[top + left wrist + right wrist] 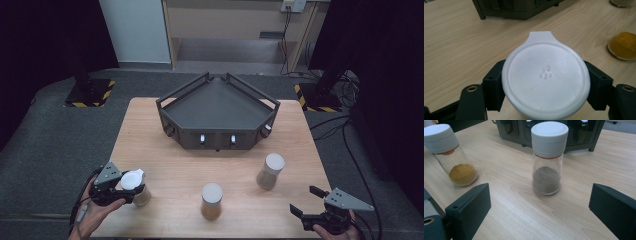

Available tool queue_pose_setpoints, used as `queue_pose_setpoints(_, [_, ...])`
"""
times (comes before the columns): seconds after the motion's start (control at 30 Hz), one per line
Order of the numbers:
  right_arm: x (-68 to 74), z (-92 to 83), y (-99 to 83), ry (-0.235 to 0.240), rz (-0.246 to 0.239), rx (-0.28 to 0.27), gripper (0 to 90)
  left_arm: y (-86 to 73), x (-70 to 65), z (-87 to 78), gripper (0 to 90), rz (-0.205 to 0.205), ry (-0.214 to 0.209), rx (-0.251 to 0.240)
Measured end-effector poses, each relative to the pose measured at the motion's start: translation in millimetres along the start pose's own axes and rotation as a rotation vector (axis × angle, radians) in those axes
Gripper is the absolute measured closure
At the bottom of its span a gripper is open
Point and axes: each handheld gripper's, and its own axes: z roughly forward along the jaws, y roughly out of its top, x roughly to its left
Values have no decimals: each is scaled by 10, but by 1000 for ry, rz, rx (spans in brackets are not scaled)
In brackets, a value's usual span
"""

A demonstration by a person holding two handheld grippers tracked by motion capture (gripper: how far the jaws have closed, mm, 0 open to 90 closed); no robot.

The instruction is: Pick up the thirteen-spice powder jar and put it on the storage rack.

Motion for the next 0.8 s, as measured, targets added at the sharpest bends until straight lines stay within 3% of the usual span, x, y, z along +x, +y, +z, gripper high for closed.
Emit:
queue_pose_setpoints(0.3, [3,-1,1,1,-2,1,46,213,49,28,302,24,-39,-1])
queue_pose_setpoints(0.57, [10,4,9,1,-7,6,50,473,64,86,302,85,-89,22])
queue_pose_setpoints(0.8, [8,5,7,2,-8,5,50,672,126,147,302,114,-151,16])
